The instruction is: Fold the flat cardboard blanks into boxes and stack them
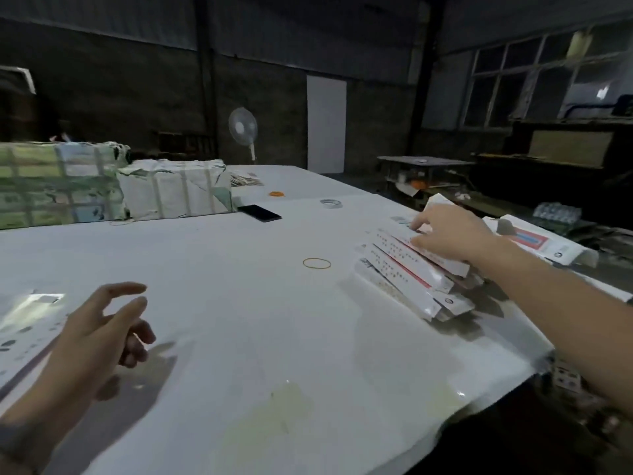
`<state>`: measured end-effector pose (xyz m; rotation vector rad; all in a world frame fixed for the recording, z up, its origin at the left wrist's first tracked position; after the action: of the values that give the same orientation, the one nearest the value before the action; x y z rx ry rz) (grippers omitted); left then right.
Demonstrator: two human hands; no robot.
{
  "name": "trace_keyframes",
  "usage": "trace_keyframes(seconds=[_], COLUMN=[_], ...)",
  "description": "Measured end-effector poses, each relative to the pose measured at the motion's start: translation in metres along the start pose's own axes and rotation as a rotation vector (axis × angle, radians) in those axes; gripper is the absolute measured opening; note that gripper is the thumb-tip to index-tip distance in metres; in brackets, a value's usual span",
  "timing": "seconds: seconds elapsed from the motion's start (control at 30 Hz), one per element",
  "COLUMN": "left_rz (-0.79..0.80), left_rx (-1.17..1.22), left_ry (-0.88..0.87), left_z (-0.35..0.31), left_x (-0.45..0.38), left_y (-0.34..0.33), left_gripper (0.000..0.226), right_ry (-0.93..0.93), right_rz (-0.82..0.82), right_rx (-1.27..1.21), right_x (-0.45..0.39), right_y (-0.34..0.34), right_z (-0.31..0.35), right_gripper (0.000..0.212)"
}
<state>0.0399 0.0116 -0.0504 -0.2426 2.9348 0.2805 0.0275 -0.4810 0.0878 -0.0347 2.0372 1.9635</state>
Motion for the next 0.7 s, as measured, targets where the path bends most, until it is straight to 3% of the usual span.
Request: trace_keyframes(seconds=[0.17,0.27,0.37,0.5,0.57,0.63,0.7], left_rz=[-0.041,-0.045,-0.035,-0.141,-0.208,-0.206,-0.156], left_rx=[0.029,-0.048,-0.244,-0.621,-0.856,-1.102,-1.188], left_ry=[0.082,0.043,-0.064,-0.246,-0.189,-0.007,0.164], left_z=[0.000,-0.005,-0.014,-0.030,-0.032,-0.027,-0.018], left_x=[0.006,0.010,0.018,0.023,0.020,0.018,0.018], left_y=[-0.001,-0.002,-0.003,0.002,0.012,0.024,0.034], left_gripper=[0.048,0.029,0.020,0.020,0.019,0.037,0.052], right_ry=[0.025,0.178,0.327,0.532,0.625,0.702,0.748], right_rz=[-0.176,-0.164,-0.107,-0.002,0.041,0.054,0.059], right_rx=[0.033,-0.177,-0.407,-0.621,-0.675,-0.718,-0.745], right_x=[-0.005,0.006,0.023,0.048,0.059,0.067,0.072], right_y=[-0.010,-0.013,-0.019,-0.036,-0.046,-0.054,-0.064], right_z=[0.022,0.077,0.146,0.240,0.281,0.315,0.338], right_gripper=[0.031,0.027,0.024,0.023,0.022,0.021,0.021])
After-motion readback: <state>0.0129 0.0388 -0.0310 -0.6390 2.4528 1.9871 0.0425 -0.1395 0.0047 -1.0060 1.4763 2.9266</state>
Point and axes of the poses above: each hand's wrist, its own x-axis away from the middle knuckle, its own y-axis out of the back of the hand, z = x × y, the point moved 3 cm from there along -x, towards the middle knuckle, and after that the axes turned 2 degrees about z, right-handed, at the moved point
